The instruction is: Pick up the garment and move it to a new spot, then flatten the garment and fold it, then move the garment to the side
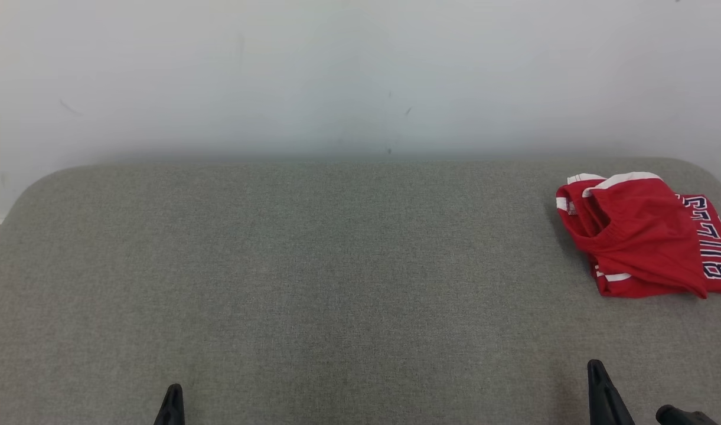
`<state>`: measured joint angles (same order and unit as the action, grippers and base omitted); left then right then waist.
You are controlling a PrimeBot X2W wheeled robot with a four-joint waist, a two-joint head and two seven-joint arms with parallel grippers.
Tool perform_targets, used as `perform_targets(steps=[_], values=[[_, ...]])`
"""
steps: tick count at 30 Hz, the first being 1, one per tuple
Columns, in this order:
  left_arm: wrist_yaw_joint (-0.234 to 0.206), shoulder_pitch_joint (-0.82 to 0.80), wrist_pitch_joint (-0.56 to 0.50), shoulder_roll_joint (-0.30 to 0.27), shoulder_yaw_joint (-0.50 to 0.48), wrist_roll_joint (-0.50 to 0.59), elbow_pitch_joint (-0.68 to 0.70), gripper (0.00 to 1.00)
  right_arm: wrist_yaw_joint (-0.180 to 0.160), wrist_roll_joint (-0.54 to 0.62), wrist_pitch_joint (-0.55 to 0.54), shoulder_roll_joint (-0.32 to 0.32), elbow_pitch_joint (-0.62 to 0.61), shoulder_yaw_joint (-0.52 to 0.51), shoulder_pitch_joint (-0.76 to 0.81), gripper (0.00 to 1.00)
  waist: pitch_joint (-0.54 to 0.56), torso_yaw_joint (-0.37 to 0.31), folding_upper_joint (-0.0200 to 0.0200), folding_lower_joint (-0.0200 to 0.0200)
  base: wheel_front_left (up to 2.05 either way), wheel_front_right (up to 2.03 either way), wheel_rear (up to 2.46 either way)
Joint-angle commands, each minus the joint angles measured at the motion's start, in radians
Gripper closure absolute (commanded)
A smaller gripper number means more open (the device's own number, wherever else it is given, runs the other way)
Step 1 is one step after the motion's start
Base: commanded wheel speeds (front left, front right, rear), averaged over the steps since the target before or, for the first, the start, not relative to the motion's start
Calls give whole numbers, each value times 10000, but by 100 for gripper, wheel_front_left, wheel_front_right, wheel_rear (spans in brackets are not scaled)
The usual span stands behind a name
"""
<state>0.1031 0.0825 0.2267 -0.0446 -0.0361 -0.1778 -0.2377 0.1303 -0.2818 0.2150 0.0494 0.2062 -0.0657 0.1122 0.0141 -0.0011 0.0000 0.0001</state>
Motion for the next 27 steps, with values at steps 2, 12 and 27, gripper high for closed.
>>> perform_targets(steps=[2,12,27], values=[[8,-119,-87,-27,17,-629,250,100,1,-633,-140,55,-225,-87,-110,100,-3,0,0,0,0,0,0],[48,-166,-379,-34,117,-2564,440,100,1,-2478,-673,100,-345,-243,-201,100,-17,1,0,0,0,0,0],[105,-279,-796,-43,205,-5077,636,100,2,-4858,-1378,145,-496,-464,-337,100,-37,2,0,0,0,0,0]])
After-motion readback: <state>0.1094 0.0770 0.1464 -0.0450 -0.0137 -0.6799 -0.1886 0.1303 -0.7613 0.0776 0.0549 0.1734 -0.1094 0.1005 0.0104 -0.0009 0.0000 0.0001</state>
